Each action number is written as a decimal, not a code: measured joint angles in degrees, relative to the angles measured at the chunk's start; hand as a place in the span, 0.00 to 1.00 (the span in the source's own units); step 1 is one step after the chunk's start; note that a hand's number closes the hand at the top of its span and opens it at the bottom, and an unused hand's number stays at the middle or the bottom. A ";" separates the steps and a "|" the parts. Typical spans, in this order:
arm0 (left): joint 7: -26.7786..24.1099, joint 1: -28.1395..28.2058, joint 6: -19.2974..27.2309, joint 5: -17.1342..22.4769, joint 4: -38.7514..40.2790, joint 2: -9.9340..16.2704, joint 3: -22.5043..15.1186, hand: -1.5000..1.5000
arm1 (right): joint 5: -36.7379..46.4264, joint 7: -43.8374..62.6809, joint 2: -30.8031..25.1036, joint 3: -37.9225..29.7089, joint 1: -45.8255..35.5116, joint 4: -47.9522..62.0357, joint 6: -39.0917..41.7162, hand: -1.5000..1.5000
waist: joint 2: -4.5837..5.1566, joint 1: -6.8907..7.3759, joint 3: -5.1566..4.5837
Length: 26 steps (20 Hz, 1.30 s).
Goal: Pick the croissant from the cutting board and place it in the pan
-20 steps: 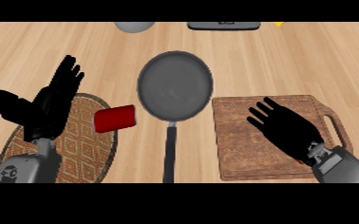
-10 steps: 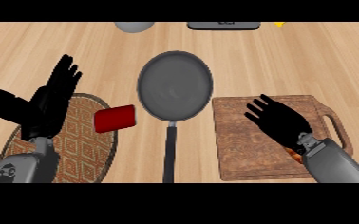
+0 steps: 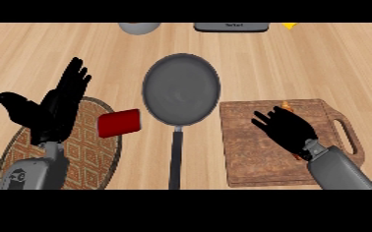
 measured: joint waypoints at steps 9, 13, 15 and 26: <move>1.14 0.37 -1.13 0.58 -1.35 0.57 1.25 0.50 | 0.32 -6.06 1.56 -1.80 -1.85 4.92 -7.41 1.00 | -0.62 0.19 -0.43; -0.09 1.35 -1.58 0.35 -1.06 0.16 1.36 0.50 | -0.36 -7.73 2.32 -3.57 -2.00 5.48 -8.40 1.00 | -0.55 0.15 -0.37; 0.11 -0.13 -1.50 0.15 0.23 0.10 1.56 0.50 | -0.77 -8.56 2.67 -4.64 -1.83 5.52 -10.04 1.00 | -0.45 0.03 -0.30; 0.49 -0.35 -2.14 0.43 0.50 -0.07 1.07 0.50 | -7.14 26.33 27.07 -9.98 -3.67 -1.34 -5.00 1.00 | -0.38 1.64 0.32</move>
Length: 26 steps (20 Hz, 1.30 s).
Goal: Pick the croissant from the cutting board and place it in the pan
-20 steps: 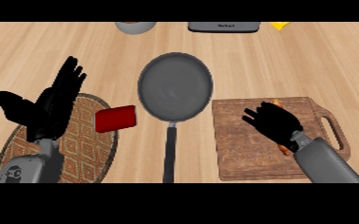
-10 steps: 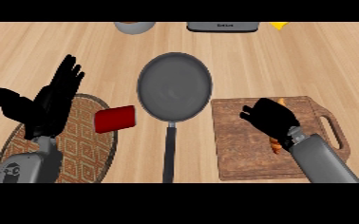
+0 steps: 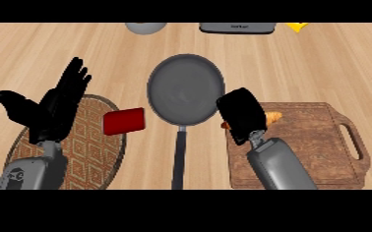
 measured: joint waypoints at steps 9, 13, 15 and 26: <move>0.36 -2.18 -1.11 -0.38 0.80 -0.88 -2.38 0.50 | -1.53 29.33 2.44 6.39 -13.08 -6.66 -5.14 1.00 | 0.18 4.43 -0.21; 0.57 -3.38 -1.41 -0.62 1.27 -1.44 -3.43 0.50 | -4.76 42.50 2.64 9.67 -19.26 -6.09 -6.06 1.00 | 0.66 6.01 -0.26; 0.51 -3.82 -1.34 -0.86 1.42 -1.92 -3.99 0.50 | -6.60 47.59 2.59 10.49 -22.53 -4.94 -7.44 1.00 | 0.91 6.53 -0.28; -0.36 -5.30 -0.38 -1.53 3.49 -1.99 -2.98 0.50 | -14.86 60.01 2.06 13.43 -36.19 5.45 -16.45 1.00 | 1.30 4.60 -0.26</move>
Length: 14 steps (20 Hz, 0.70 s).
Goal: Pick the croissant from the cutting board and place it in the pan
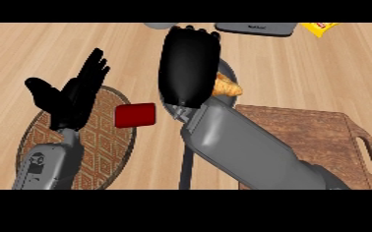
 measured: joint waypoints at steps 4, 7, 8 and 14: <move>-1.36 1.40 0.39 -0.29 0.33 0.01 0.62 0.50 | -0.83 0.24 0.00 -0.58 -1.50 4.38 -3.93 1.00 | -0.01 -1.62 0.06; -1.72 2.59 -0.14 0.39 0.06 0.82 1.81 0.50 | -1.05 -0.86 0.05 -1.00 -0.33 6.53 -7.32 1.00 | -0.13 -2.87 0.12; -1.64 3.15 -0.20 0.46 -0.62 1.04 1.97 0.50 | -1.10 -1.41 0.06 -0.96 0.32 7.55 -8.65 1.00 | -0.17 -3.08 0.13; -1.43 4.19 0.04 0.20 -2.11 1.07 2.10 0.50 | -3.91 -6.99 0.25 -1.68 2.35 17.57 -21.25 1.00 | -0.02 -3.58 0.18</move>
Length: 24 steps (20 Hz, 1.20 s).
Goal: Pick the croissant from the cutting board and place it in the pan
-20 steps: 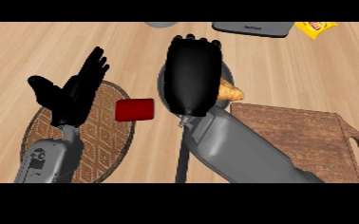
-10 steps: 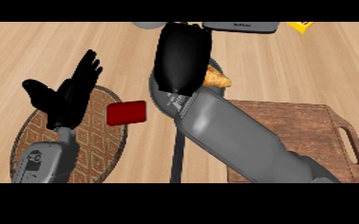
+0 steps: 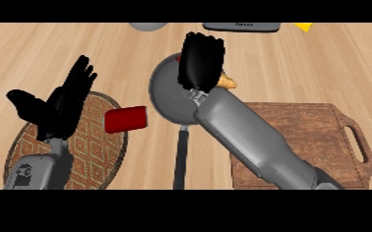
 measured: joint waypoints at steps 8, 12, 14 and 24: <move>1.11 -0.35 0.15 0.30 -0.82 -0.23 0.38 0.50 | -7.78 -3.79 0.25 0.77 -0.66 15.30 -11.87 1.00 | 0.14 0.00 0.01; 1.86 -1.19 0.35 0.19 -0.96 -0.14 0.44 0.50 | -12.56 -3.87 0.24 -2.19 1.64 19.12 -15.98 0.00 | 0.25 0.02 0.04; 2.33 -1.50 0.61 -0.03 -1.30 -0.46 0.09 0.50 | -15.88 -5.37 0.28 -2.96 1.93 21.02 -17.87 0.00 | 0.26 0.07 0.05; 1.30 -0.78 -0.31 0.42 -0.23 0.23 1.50 0.50 | -25.78 -17.60 0.28 -4.80 5.03 20.52 -32.35 0.00 | -0.08 -0.94 0.07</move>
